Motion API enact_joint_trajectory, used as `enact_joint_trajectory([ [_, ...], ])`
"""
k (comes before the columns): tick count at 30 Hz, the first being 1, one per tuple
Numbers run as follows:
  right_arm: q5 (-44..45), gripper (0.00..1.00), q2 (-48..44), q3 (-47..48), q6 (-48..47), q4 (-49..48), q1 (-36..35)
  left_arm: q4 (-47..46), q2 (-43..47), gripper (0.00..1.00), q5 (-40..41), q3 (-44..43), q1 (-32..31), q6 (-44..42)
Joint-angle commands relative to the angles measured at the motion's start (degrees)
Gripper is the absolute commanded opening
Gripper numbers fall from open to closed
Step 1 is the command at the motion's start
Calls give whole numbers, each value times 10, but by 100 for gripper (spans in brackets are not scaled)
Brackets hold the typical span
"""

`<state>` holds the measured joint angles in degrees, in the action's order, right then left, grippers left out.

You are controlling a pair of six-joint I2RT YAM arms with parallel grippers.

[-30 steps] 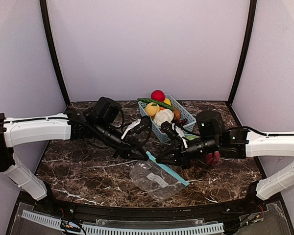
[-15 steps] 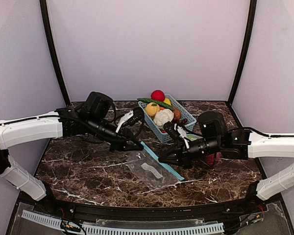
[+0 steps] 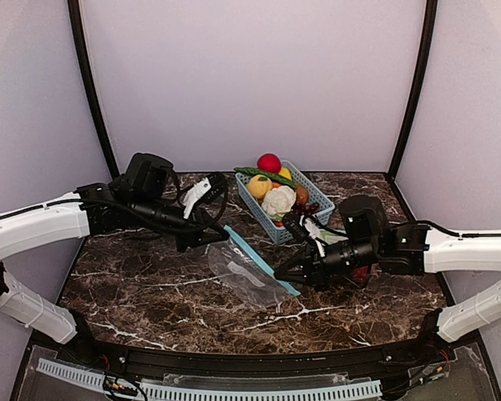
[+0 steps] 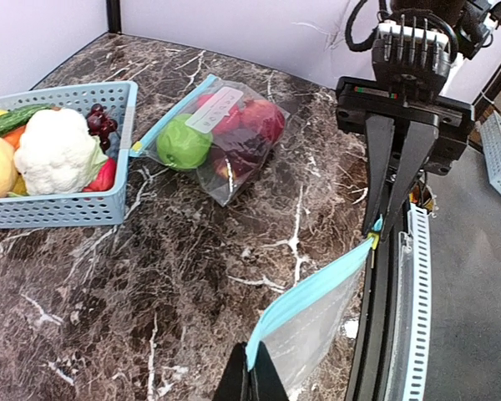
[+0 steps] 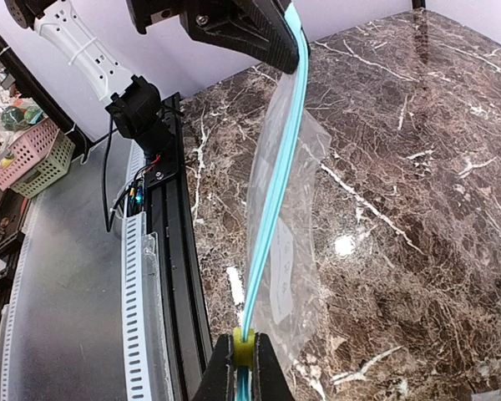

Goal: Place the food in the zip-top bag and seal the zipper
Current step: Unzip the zipper from the zipper food storage bag.

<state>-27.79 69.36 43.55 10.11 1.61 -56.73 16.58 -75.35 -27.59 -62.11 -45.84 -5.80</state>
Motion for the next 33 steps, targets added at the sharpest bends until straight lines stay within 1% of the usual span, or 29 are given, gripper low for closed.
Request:
enact_joint_trajectory([
  [1, 0, 0, -10, -21, 10, 44, 1, -14, 32, 1, 82, 16, 23, -1],
  [8, 5, 0, -18, -31, 18, 47, 3, -24, 47, 1, 125, 29, 34, 2],
  [15, 8, 0, -29, -42, 25, 48, 4, -33, 51, 1, 132, 37, 42, 3],
  [18, 12, 0, -32, -44, 29, 48, 4, -39, 52, 1, 102, 46, 44, -5],
  [19, 12, 0, -33, -42, 31, 48, 4, -45, 51, 1, 64, 50, 44, -20],
  [20, 15, 6, -35, -40, 33, 48, 4, -46, 50, 1, 38, 56, 44, -28],
  [21, 21, 14, -37, -39, 35, 47, 4, -43, 45, 1, -13, 58, 43, -46],
  [23, 53, 30, -51, -38, 41, 45, 4, -32, 31, 1, -66, 60, 39, -57],
  [25, 94, 42, -69, -46, 47, 36, 4, -14, 13, 1, -88, 51, 27, -69],
  [26, 111, 46, -77, -48, 49, 33, 5, -6, -1, 1, -89, 46, 15, -74],
  [29, 124, 52, -82, -49, 53, 20, 4, 21, -23, 1, -91, 35, -6, -88],
  [33, 129, 54, -60, -45, 54, 5, 4, 28, -39, 1, -85, 33, -26, -98],
])
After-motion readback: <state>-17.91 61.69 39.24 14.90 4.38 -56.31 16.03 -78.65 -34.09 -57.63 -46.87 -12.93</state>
